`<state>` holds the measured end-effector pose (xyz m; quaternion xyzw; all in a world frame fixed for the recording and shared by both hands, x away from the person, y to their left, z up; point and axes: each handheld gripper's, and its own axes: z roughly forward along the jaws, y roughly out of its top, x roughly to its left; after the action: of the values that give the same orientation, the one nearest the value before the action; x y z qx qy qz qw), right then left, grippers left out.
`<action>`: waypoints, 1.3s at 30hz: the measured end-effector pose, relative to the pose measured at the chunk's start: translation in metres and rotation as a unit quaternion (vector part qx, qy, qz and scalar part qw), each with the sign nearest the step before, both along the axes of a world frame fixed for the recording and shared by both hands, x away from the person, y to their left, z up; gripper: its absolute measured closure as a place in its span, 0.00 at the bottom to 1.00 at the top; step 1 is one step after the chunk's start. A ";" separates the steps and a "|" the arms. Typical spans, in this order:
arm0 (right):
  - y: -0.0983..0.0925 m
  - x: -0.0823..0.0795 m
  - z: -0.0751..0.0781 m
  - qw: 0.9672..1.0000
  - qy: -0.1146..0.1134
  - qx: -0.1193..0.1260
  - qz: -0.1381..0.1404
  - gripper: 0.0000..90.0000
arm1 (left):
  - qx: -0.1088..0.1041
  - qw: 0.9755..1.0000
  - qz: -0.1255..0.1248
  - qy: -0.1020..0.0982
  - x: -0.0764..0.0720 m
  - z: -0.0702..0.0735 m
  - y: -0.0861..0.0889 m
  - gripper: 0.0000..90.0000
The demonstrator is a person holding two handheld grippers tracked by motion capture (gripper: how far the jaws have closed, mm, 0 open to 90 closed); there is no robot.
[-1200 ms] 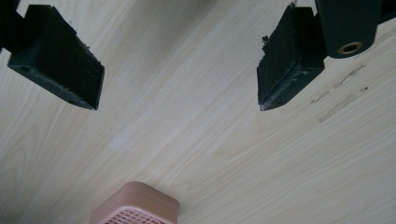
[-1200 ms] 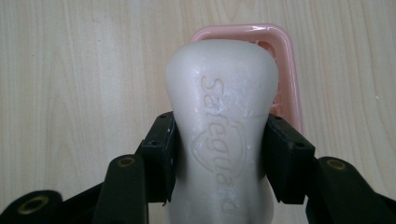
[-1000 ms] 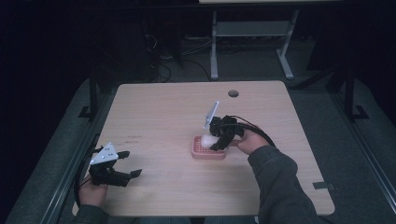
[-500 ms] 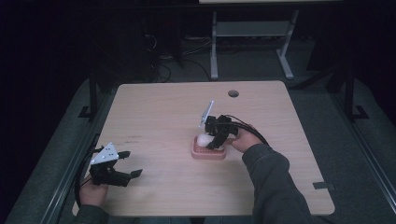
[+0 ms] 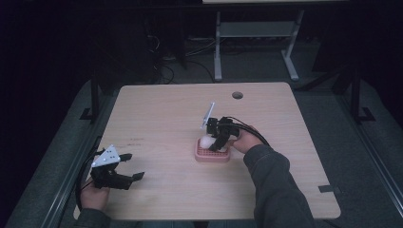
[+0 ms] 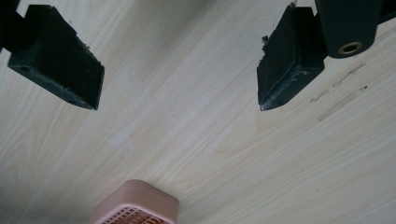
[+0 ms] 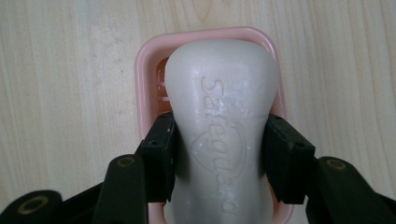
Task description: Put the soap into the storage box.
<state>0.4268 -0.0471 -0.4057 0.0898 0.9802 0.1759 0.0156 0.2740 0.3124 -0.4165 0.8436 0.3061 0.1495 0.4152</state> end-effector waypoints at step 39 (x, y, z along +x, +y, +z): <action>0.006 -0.002 -0.014 1.000 0.004 -0.009 -0.003 0.53 | 0.001 1.000 0.000 -0.001 0.000 0.001 0.001 0.16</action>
<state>0.4250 -0.0412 -0.4202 0.0933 0.9814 0.1670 0.0125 0.2743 0.3132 -0.4160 0.8438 0.3055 0.1500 0.4149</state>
